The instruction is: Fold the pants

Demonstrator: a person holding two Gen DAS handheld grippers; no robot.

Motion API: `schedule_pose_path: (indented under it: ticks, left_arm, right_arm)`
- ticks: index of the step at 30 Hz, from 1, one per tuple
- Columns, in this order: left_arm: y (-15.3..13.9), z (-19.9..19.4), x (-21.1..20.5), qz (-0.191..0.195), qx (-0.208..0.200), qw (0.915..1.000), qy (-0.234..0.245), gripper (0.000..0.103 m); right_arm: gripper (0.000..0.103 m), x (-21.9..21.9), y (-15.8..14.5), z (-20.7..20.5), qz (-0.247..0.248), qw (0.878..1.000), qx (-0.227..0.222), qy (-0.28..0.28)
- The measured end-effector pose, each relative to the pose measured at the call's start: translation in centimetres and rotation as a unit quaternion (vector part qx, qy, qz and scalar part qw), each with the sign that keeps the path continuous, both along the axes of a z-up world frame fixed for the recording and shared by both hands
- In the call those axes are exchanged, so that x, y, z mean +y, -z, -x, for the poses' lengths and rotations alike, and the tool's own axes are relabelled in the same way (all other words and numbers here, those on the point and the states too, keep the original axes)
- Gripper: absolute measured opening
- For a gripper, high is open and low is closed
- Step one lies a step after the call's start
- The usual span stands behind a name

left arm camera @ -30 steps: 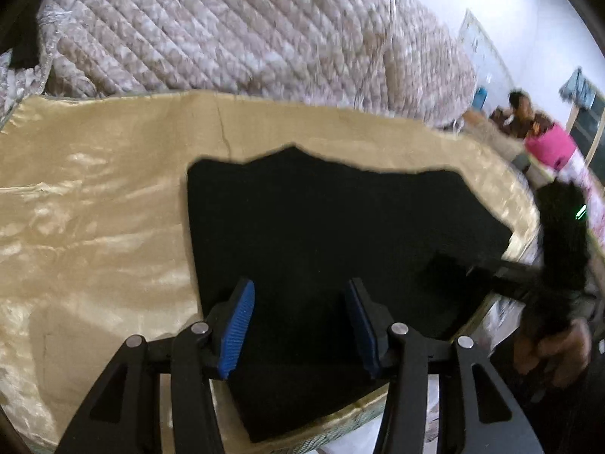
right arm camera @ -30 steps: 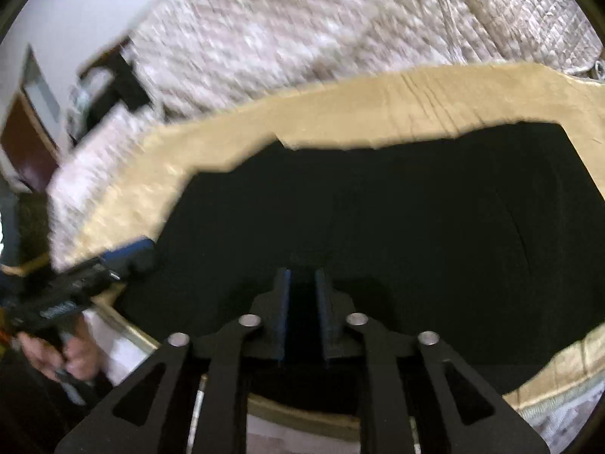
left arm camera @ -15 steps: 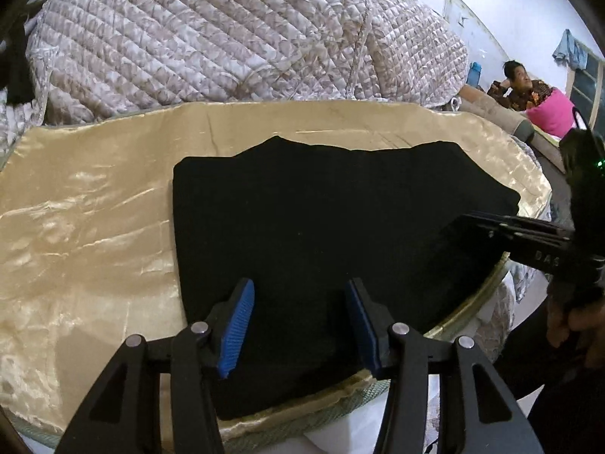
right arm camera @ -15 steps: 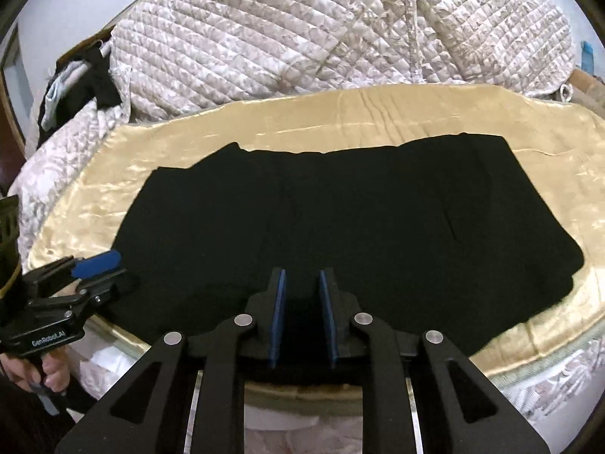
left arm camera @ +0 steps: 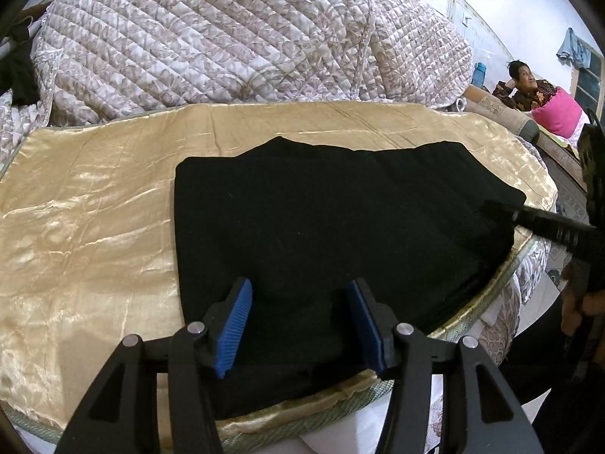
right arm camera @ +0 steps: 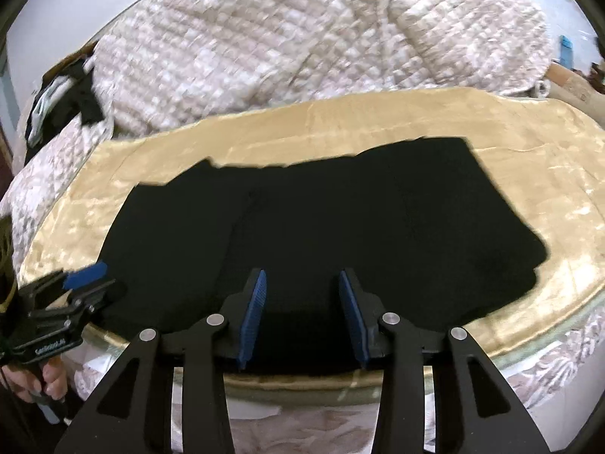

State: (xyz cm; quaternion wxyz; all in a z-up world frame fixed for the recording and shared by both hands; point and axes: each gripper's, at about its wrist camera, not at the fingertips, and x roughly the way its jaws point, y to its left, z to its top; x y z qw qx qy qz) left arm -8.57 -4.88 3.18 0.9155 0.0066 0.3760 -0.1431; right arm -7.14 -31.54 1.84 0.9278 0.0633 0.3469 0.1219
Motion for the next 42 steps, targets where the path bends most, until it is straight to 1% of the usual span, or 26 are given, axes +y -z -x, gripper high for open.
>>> schedule_pose_path:
  ticks: [2,3,4,7,8,11,13,16,19,21,23,26,27,29,30,31,32,33,37,40,42]
  left_arm:
    - [0.0,0.0,0.0,0.000,0.000,1.0000,0.001,0.057]
    - [0.0,0.0,0.0,0.001,0.000,1.0000,0.001,0.057]
    - [0.0,0.0,0.0,0.001,0.000,1.0000,0.000,0.057]
    - [0.0,-0.1,0.0,0.005,0.002,1.0000,0.000,0.059]
    - [0.0,0.0,0.0,0.007,0.003,1.0000,0.000,0.059]
    - [-0.1,-0.1,0.1,0.012,0.005,0.9999,-0.002,0.059]
    - [-0.3,-0.1,0.3,0.018,0.007,0.9998,-0.004,0.059]
    - [-0.8,-0.1,0.7,0.032,0.009,0.9994,-0.009,0.059]
    - [-1.0,-0.2,1.1,0.039,0.008,0.9991,-0.014,0.059]
    - [-1.1,-0.3,1.2,0.042,0.008,0.9990,-0.016,0.059]
    - [-1.2,-0.4,1.3,0.043,0.008,0.9989,-0.019,0.059]
    - [-1.5,-0.5,1.5,0.046,0.004,0.9987,-0.022,0.059]
    - [-1.7,-0.5,1.6,0.047,0.001,0.9986,-0.023,0.059]
    - [-2.1,-0.6,2.1,0.050,-0.004,0.9982,-0.031,0.059]
    - [-2.3,-0.7,2.4,0.053,-0.006,0.9979,-0.037,0.059]
    - [-2.4,-0.8,2.7,0.055,-0.007,0.9975,-0.043,0.059]
    - [-2.5,-0.8,3.2,0.056,-0.008,0.9971,-0.050,0.059]
    - [-2.6,-0.9,3.5,0.056,-0.008,0.9968,-0.057,0.059]
    - [-2.7,-1.3,5.4,0.059,-0.004,0.9940,-0.092,0.059]
    - [-2.5,-1.5,7.0,0.057,0.002,0.9908,-0.123,0.059]
    - [-2.5,-1.6,8.1,0.061,0.005,0.9879,-0.143,0.059]
  right_arm:
    - [0.043,-2.3,-0.2,-0.1,-0.025,0.999,-0.007,0.043]
    - [0.049,-3.4,-0.2,-0.1,-0.038,0.997,-0.009,0.064]
    - [0.051,-4.5,-0.1,0.0,-0.050,0.995,-0.010,0.089]
    - [0.051,-8.3,0.3,0.5,-0.098,0.981,-0.013,0.169]
    - [0.052,-9.6,0.5,1.0,-0.114,0.973,-0.016,0.202]
    - [0.055,-11.6,1.2,1.4,-0.156,0.959,-0.007,0.235]
    - [0.055,-12.0,2.2,1.0,-0.183,0.954,0.017,0.235]
    - [0.055,-11.8,3.2,0.6,-0.201,0.952,0.040,0.227]
    - [0.059,-12.0,3.6,0.3,-0.219,0.950,0.039,0.220]
    - [0.060,-12.1,3.7,0.1,-0.226,0.948,0.037,0.221]
    - [0.061,-12.4,3.7,0.0,-0.239,0.945,0.026,0.220]
    - [0.061,-12.7,3.7,-0.9,-0.250,0.943,0.014,0.219]
    - [0.059,-12.8,3.7,-1.3,-0.250,0.943,0.015,0.218]
    - [0.049,-12.8,3.9,-2.7,-0.236,0.946,0.025,0.222]
    - [0.035,-12.9,3.9,-3.0,-0.232,0.946,0.028,0.225]
    - [0.026,-13.1,3.9,-3.5,-0.234,0.946,0.032,0.224]
    - [0.025,-13.1,3.7,-3.7,-0.239,0.945,0.035,0.220]
    - [0.023,-12.9,3.3,-3.7,-0.240,0.947,0.032,0.213]
    - [0.021,-10.5,-0.2,-3.4,-0.213,0.964,-0.001,0.161]
    - [0.021,-7.9,-3.5,-3.5,-0.205,0.972,-0.026,0.111]
    - [0.021,-5.3,-5.8,-3.4,-0.195,0.977,-0.042,0.074]
